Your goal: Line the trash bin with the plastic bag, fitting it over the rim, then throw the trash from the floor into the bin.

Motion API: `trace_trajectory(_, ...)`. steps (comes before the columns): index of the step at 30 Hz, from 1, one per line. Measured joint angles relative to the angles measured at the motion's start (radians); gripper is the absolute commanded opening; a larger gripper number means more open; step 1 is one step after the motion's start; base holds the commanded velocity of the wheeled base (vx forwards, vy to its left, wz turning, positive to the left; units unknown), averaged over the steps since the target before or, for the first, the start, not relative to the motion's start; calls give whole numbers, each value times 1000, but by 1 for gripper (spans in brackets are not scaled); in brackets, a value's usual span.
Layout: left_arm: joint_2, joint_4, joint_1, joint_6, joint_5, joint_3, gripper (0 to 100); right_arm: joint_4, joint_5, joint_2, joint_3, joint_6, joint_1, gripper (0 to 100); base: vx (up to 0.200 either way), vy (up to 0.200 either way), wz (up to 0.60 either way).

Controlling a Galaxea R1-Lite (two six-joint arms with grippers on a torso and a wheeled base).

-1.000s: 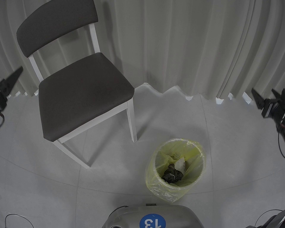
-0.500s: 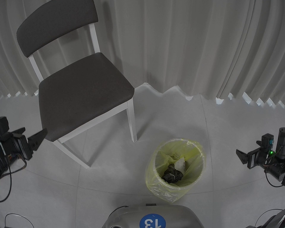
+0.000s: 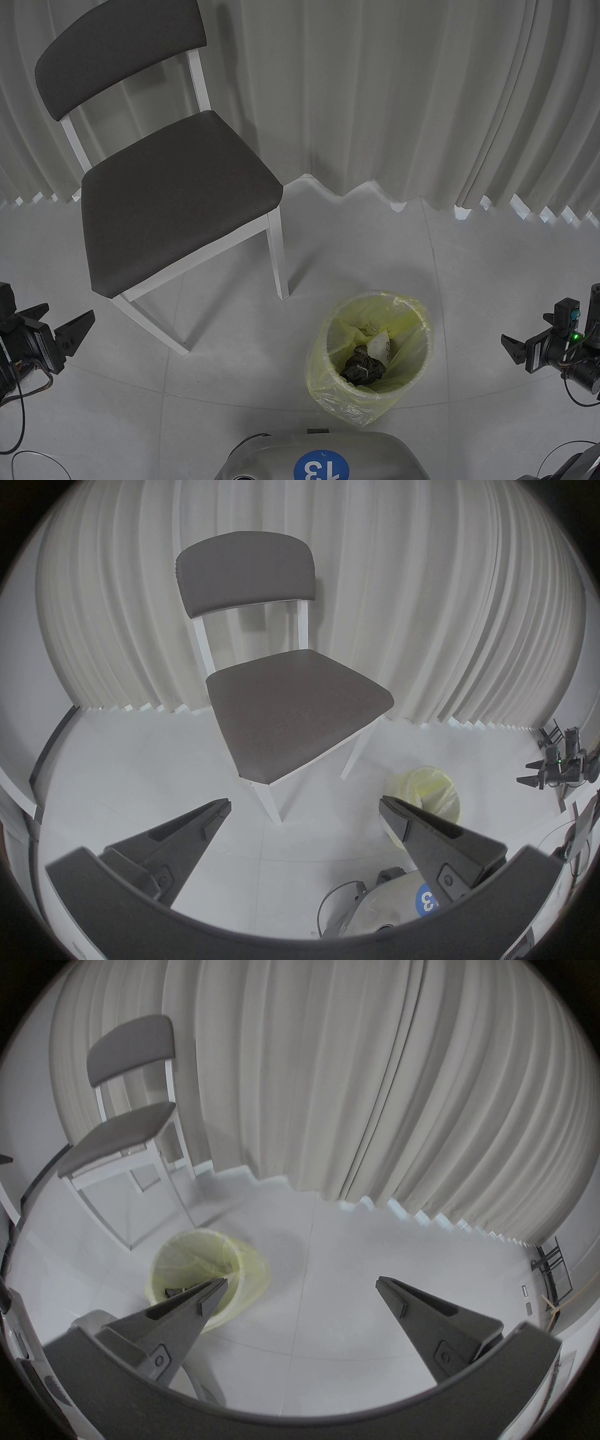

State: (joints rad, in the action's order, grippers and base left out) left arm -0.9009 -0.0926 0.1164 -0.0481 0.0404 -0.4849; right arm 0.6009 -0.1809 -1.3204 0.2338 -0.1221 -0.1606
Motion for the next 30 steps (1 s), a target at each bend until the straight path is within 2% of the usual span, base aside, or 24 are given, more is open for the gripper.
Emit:
trace_trajectory(3,41,45,-3,0,-1,-6,100,-1,1,28,12,2,1,100,0,0,0)
trace_trajectory(9,181,251,-6,-1,-1,-71,100,-53,10,140,50,7,23,100,0,0,0)
trace_trajectory(14,277,350,-6,-4,6,-161,100,-214,33,268,119,13,48,100,0,0,0)
trace_trajectory(21,373,459,-16,-9,35,-316,100,-471,62,431,336,42,68,100,0,0,0)
trace_trajectory(30,494,589,-43,-20,47,-488,100,-695,80,620,561,78,69,100,0,0,0)
